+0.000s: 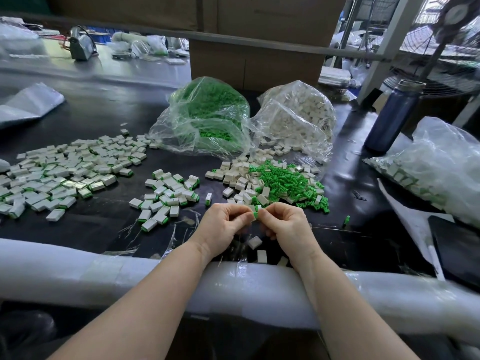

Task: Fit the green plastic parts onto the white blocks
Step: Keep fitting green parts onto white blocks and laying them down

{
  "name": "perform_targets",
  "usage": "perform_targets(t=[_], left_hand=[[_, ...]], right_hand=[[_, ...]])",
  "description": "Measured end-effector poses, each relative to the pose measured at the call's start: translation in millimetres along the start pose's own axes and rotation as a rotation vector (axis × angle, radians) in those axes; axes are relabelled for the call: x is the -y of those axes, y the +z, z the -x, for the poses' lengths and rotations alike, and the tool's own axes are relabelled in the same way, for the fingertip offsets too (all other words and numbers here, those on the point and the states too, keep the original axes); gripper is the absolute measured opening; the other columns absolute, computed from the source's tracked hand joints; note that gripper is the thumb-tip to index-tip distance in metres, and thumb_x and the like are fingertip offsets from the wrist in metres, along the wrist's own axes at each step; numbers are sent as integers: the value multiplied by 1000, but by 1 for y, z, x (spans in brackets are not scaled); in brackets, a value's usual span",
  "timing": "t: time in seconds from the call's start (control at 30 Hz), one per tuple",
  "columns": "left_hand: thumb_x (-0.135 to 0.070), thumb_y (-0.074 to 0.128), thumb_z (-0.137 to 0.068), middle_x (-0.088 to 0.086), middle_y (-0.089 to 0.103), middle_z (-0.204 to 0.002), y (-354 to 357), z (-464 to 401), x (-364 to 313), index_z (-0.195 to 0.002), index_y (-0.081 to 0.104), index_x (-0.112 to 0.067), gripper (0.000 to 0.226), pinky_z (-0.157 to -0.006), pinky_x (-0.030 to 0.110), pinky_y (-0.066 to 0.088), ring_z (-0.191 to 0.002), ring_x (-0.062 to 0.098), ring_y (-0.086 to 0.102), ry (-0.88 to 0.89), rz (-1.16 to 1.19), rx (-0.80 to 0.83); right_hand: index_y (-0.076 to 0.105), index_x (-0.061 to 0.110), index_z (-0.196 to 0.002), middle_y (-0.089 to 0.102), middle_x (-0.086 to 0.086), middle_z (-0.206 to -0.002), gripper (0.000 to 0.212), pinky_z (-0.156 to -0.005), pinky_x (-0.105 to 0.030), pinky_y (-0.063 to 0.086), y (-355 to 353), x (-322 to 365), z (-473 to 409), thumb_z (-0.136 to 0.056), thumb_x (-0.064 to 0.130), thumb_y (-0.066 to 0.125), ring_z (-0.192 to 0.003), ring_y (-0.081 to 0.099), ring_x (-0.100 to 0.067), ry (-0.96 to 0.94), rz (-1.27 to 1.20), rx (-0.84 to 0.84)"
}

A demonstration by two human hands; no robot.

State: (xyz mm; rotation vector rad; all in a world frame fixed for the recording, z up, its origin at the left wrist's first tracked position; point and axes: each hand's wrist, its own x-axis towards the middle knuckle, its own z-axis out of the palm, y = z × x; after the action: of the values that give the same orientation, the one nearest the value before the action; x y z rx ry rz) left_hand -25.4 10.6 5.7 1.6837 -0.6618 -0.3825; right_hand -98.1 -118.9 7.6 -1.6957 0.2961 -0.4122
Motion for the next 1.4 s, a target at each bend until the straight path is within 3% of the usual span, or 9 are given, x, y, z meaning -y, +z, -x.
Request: perform_targets(t=[0.17,0.47,0.63,0.87,1.0,1.2,1.4], left_hand=[[-8,62,-87,-6,66,-70,-1,-1,0,-81,67,-23,16,-62,12,49,-59,-2,60,-22,67,-16],[-7,62,-87,-3,65,-71,-1,1,-1,-83,68,-18,13,-62,11,48,-58,-3,57,-8,66,8],[-8,63,-86,-4,65,-71,0,1,-2,-83,68,-17,12,-63,11,49,-58,-3,56,-1,40,18],[-8,64,-85,-3,67,-75,1,0,0,-82,67,-21,13,-70,14,52,-69,5,61,-3,31,20],[-9,64,-85,-4,66,-74,1,0,0,-81,67,-23,15,-71,15,52,-68,5,61,-2,14,26],[-11,65,-85,-3,67,-74,0,1,-1,-81,66,-24,14,-70,13,51,-68,7,61,-6,3,28],[-9,64,-86,-5,64,-66,0,2,-2,-80,67,-22,15,-62,10,47,-56,-1,55,7,-9,24]], right_hand=[[62,8,-66,55,-1,-52,22,-46,-14,39,-1,1,1,-88,9,61,-45,46,-3,10,-22,-12],[62,9,-67,57,0,-53,20,-44,-15,39,-2,2,2,-87,7,63,-45,47,-4,26,-43,-31],[66,7,-74,61,-7,-59,14,-44,-16,44,-3,4,3,-81,-5,66,-47,54,-6,31,-128,-80],[70,14,-74,69,0,-71,23,-70,-22,55,-6,3,2,-73,-9,71,-69,65,-9,-23,-31,-120],[69,14,-74,69,1,-72,25,-73,-21,55,-6,3,1,-72,-10,71,-70,65,-8,-32,-15,-121],[69,14,-76,69,0,-74,21,-70,-19,54,-6,2,2,-74,-8,71,-70,65,-7,-32,-21,-122],[66,5,-84,67,-4,-63,8,-51,-18,50,-4,2,2,-86,-1,61,-52,59,-8,30,-126,-86]])
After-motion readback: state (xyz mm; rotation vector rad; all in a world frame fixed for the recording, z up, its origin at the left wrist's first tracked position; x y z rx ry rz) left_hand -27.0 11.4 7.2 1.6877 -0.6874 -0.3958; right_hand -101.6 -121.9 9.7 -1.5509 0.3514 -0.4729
